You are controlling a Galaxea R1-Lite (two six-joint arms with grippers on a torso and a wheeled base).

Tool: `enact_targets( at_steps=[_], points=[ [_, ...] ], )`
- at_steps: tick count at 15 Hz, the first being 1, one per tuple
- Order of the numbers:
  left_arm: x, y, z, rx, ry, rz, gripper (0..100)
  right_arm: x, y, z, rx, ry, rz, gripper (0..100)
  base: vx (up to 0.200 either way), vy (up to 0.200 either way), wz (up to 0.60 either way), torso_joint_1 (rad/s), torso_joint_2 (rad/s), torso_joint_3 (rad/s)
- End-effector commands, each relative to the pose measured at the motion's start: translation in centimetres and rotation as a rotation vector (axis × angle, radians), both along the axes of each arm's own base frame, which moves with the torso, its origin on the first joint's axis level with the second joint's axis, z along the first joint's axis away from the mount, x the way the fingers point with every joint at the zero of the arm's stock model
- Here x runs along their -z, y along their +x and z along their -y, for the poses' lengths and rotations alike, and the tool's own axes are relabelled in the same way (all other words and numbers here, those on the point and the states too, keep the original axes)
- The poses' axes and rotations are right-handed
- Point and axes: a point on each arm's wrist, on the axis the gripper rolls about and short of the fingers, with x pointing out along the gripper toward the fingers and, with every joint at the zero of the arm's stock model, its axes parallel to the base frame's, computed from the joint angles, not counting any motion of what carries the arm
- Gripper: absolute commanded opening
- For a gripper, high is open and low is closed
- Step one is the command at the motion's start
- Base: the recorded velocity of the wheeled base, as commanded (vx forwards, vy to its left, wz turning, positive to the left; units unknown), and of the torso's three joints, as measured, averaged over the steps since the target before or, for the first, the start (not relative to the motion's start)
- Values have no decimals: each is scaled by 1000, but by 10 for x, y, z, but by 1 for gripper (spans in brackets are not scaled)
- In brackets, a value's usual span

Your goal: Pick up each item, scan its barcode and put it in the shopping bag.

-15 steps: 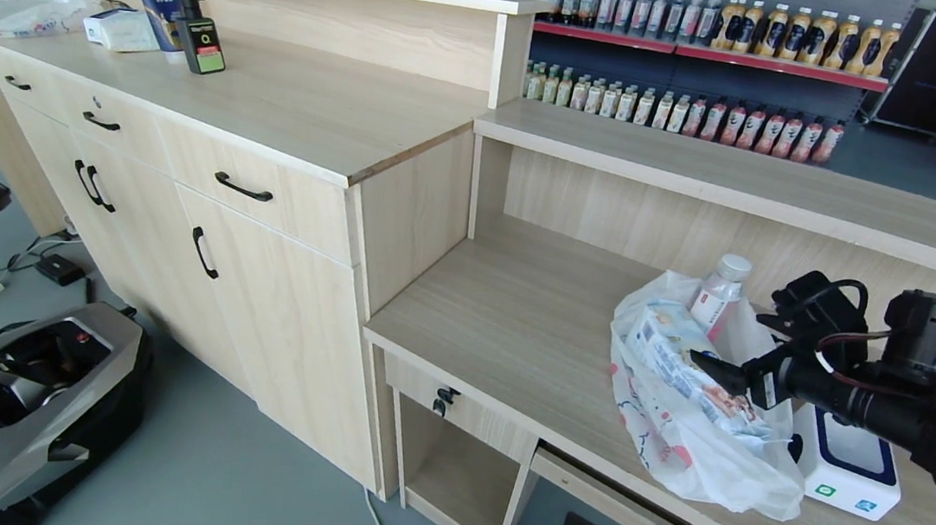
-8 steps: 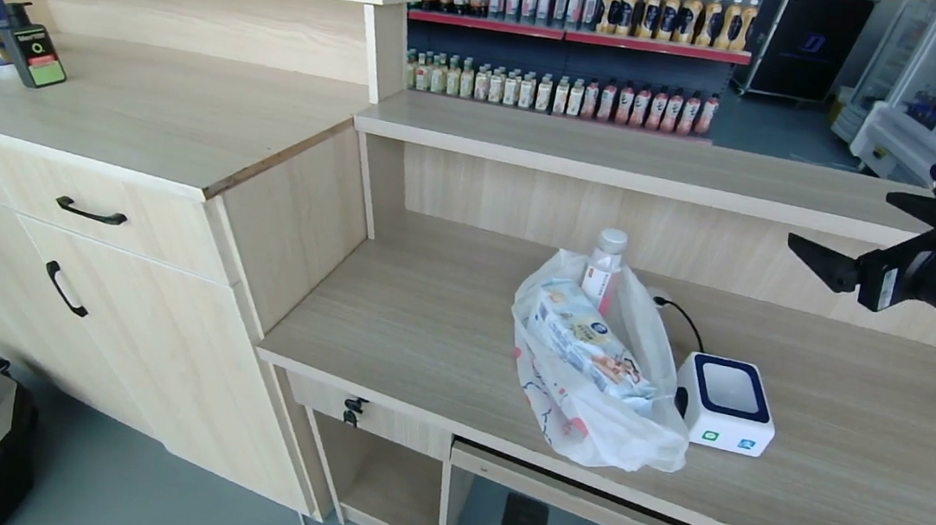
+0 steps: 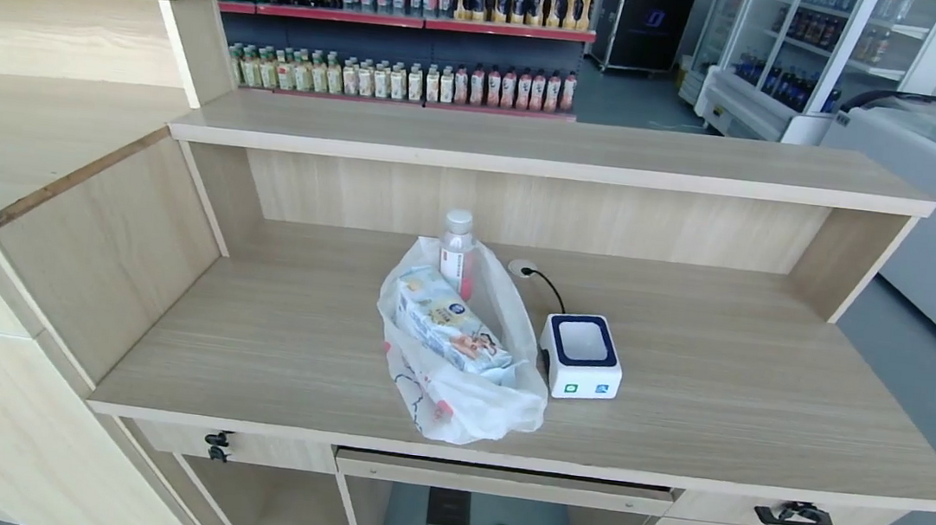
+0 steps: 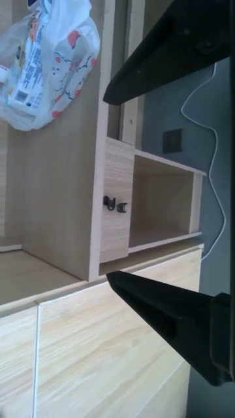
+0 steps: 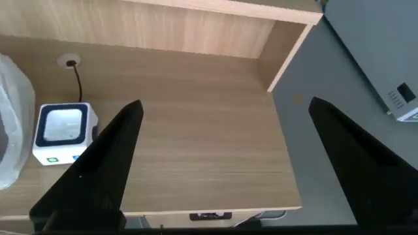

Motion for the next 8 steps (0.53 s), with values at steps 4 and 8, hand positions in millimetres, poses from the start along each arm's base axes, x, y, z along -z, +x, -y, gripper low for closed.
enact_targets(
  at_steps=[4,8],
  points=[
    [0,0,0,0,0,0,100,165,-122,-22,-11,84,-104,100,0,0,0,0,0,0],
    [0,0,0,0,0,0,100,198,-161,-25,70,112,19,100,0,0,0,0,0,0]
  ],
)
